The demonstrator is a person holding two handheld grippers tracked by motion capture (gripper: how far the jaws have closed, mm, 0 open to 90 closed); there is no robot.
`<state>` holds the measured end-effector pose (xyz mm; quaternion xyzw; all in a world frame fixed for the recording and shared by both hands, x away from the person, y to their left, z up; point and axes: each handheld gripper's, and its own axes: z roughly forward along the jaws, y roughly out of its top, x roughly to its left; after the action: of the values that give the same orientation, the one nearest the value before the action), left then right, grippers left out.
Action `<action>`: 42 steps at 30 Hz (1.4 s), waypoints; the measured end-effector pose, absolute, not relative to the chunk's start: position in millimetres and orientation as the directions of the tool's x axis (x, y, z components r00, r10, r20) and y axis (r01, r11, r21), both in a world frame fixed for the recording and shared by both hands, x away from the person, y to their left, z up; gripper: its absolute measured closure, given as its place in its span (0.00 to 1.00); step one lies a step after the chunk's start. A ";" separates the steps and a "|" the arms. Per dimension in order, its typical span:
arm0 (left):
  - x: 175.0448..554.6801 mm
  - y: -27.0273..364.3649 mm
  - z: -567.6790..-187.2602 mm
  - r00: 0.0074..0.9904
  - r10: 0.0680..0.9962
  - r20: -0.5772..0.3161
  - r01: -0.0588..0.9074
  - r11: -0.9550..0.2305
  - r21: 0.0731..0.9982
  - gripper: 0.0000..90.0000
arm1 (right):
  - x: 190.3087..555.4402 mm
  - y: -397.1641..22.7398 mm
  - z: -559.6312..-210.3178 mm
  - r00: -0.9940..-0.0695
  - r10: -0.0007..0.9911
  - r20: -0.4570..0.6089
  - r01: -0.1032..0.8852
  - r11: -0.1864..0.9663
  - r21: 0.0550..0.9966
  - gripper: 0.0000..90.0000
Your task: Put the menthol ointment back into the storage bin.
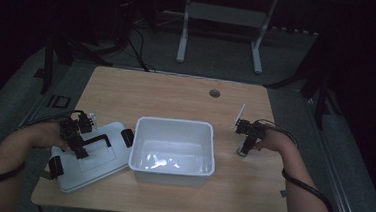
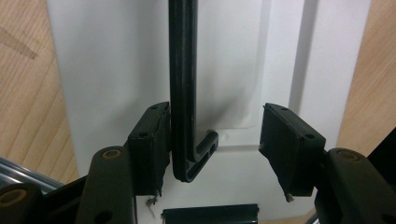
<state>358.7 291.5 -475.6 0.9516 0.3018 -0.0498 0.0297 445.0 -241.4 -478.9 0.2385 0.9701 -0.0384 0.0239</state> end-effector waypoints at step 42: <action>357.3 289.3 -470.1 0.818 0.566 -0.106 0.572 -0.819 0.040 0.48 | 360.0 -205.4 -413.8 -0.994 0.064 -0.093 0.070 0.996 -0.056 0.56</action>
<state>357.3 289.3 -470.1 0.9527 0.2987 -0.0447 0.0350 360.0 -205.4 -413.8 0.0336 0.9980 -0.0294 0.0454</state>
